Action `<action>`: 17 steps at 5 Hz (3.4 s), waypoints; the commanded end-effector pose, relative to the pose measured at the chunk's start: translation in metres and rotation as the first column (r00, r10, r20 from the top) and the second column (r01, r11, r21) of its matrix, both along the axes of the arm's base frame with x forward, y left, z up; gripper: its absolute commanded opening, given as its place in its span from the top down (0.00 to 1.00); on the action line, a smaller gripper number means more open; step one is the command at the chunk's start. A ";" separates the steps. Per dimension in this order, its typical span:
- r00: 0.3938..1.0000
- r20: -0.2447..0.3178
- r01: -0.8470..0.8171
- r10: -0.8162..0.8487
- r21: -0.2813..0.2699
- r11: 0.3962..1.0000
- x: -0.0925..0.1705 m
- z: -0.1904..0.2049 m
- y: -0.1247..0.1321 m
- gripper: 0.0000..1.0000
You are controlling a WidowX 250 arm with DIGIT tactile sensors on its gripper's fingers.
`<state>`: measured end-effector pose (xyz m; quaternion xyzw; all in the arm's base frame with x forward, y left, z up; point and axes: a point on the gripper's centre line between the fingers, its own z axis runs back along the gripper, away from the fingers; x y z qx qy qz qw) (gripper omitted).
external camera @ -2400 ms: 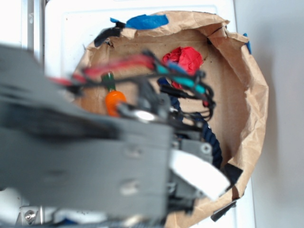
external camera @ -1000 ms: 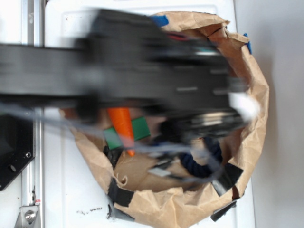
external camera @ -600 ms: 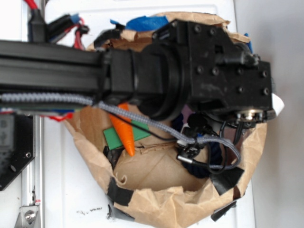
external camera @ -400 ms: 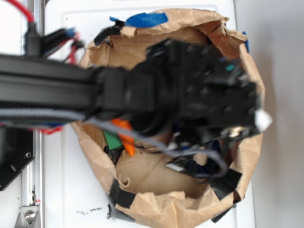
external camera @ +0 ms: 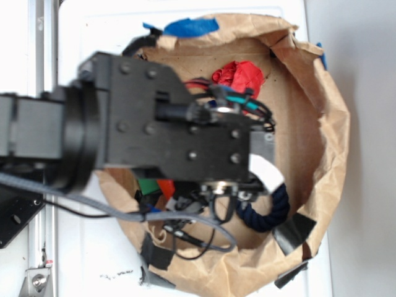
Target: Grab the blue rope.
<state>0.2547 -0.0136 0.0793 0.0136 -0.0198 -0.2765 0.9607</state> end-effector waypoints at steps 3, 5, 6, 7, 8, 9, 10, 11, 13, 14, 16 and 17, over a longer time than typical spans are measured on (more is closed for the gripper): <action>0.997 0.061 0.056 -0.054 -0.022 0.998 0.015 0.005 -0.023 0.00; 0.972 0.076 0.223 -0.223 0.009 0.975 0.024 -0.006 -0.036 0.00; 0.967 0.068 0.248 -0.247 -0.009 0.969 0.027 -0.011 -0.040 0.00; 0.967 0.063 0.248 -0.247 -0.001 0.969 0.030 -0.016 -0.040 0.00; 0.970 0.056 0.239 -0.238 -0.016 0.971 0.033 -0.020 -0.032 0.00; 0.974 0.055 0.224 -0.222 -0.038 0.974 0.035 -0.020 -0.020 0.00; 0.978 0.052 0.204 -0.200 -0.072 0.976 0.038 -0.015 -0.005 0.00; 0.978 0.061 0.206 -0.201 -0.095 0.974 0.039 -0.008 0.001 0.00; 0.972 0.043 0.234 -0.232 -0.073 0.969 0.039 -0.021 -0.008 0.00; 0.971 0.042 0.240 -0.237 -0.065 0.969 0.039 -0.025 -0.012 0.00; 0.965 0.039 0.262 -0.260 -0.052 0.964 0.042 -0.054 -0.023 0.00; 0.958 0.035 0.285 -0.284 -0.034 0.958 0.035 -0.063 -0.028 0.00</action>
